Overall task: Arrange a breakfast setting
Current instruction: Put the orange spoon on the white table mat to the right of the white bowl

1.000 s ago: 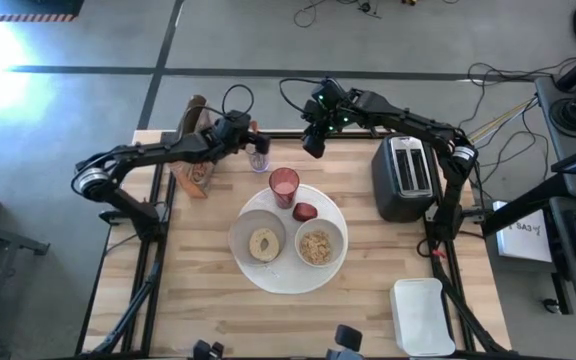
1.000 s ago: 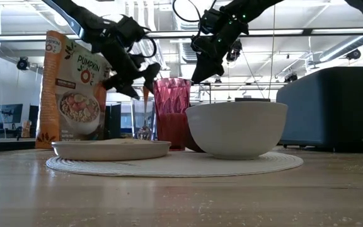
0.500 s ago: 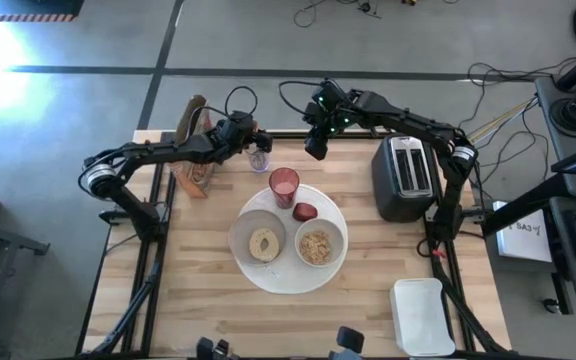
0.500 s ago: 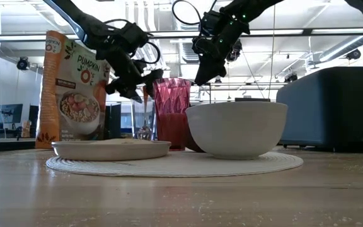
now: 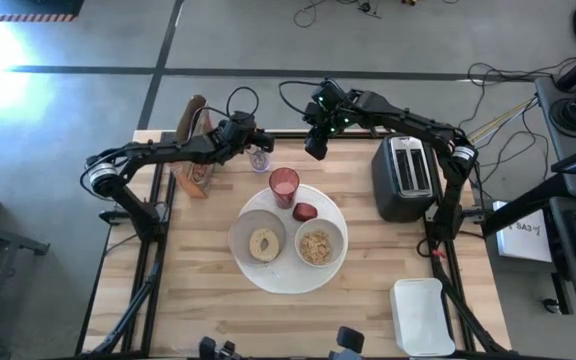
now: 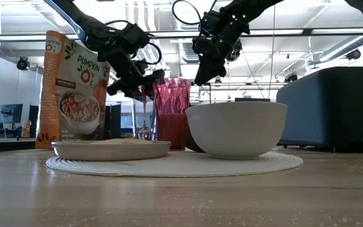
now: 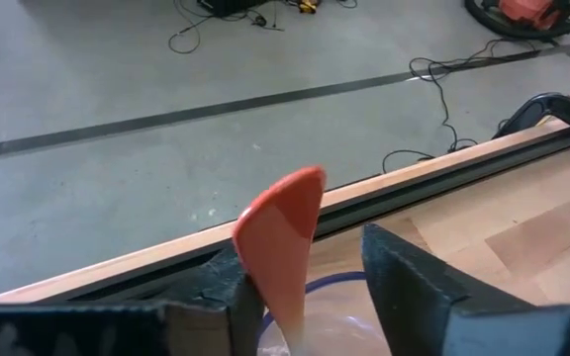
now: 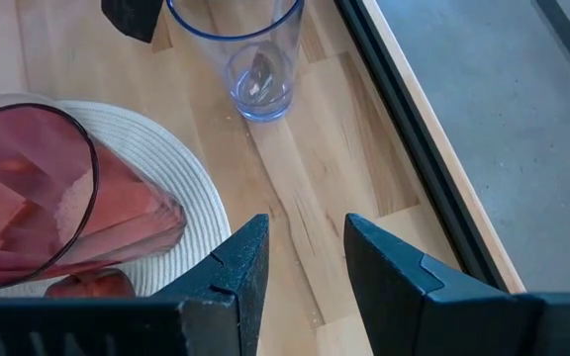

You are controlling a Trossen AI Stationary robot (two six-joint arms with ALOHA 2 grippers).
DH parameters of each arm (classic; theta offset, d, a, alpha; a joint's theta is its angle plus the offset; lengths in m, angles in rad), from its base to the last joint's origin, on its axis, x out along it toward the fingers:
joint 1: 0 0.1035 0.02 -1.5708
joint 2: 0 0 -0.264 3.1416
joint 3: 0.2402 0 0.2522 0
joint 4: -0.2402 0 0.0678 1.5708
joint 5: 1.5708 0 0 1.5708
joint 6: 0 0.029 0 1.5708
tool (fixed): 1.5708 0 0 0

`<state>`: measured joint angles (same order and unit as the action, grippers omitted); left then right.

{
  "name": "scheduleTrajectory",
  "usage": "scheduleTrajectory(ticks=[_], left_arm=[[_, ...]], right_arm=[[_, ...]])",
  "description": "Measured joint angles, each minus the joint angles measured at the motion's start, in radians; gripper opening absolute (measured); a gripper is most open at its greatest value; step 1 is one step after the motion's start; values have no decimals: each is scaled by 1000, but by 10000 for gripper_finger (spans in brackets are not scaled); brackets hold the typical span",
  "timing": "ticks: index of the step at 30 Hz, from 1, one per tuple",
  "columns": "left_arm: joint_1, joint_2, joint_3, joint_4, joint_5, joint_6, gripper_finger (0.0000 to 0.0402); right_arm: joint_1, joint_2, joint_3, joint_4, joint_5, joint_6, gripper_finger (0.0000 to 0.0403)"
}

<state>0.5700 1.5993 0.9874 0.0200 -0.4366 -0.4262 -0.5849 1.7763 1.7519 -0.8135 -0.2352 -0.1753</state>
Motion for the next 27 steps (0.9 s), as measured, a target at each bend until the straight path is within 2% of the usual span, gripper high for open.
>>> scheduleTrajectory(ticks=[20,27], left_arm=[[-13,-3,0,32,3,42,8],[-17,-12,0,49,35,57,1]], right_arm=[[0,3,0,0,0,0,123],[0,16,0,-2,0,-1,123]])
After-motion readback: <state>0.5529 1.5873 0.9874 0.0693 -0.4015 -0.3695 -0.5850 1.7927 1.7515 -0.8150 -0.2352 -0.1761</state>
